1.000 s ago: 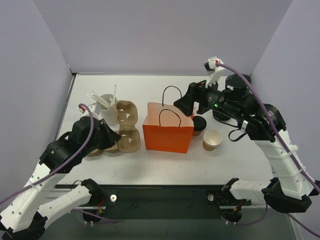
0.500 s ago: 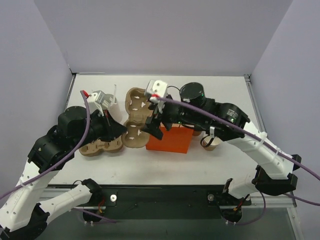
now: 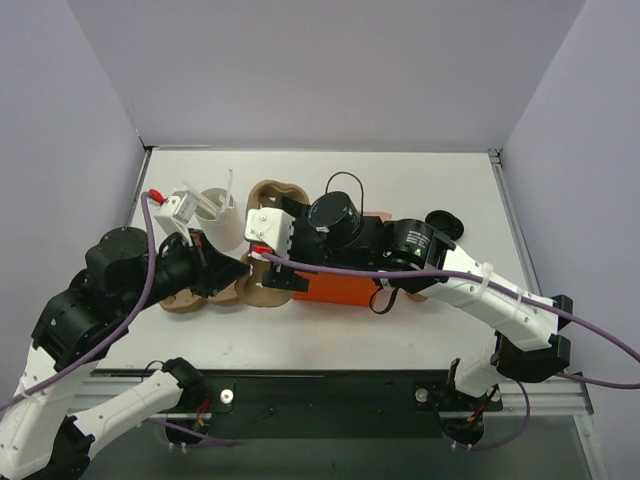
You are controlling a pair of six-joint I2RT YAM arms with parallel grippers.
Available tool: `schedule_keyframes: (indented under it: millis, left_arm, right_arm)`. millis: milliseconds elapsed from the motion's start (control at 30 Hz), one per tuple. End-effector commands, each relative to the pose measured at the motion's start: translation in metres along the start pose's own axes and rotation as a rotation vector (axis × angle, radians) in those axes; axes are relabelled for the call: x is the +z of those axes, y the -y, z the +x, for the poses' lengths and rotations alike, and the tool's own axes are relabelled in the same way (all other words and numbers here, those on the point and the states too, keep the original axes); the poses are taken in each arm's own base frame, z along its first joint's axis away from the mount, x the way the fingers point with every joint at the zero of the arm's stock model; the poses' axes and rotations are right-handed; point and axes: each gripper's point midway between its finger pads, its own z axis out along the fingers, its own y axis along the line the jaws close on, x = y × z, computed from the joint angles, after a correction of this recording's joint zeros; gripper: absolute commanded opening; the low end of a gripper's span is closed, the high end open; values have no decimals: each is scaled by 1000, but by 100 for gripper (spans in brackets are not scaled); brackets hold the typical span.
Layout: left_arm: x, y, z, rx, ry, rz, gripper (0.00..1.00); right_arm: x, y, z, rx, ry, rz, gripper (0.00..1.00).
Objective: Pack the takeout coffee
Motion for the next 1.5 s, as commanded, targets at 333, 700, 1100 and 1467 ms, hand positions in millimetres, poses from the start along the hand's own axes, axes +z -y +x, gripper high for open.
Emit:
schedule_keyframes:
  millis: [333, 700, 1100, 1467]
  left_arm:
    - [-6, 15, 1, 20, 15, 100, 0]
    - [-5, 16, -4, 15, 40, 97, 0]
    - [-29, -19, -36, -18, 251, -101, 55]
    - [-25, -37, -54, 39, 336, -202, 61]
  right_arm:
    - [11, 15, -8, -77, -2, 64, 70]
    - [17, 6, -5, -80, -5, 26, 41]
    - [6, 41, -13, 43, 10, 184, 41]
    - [-41, 128, -19, 390, 69, 567, 48]
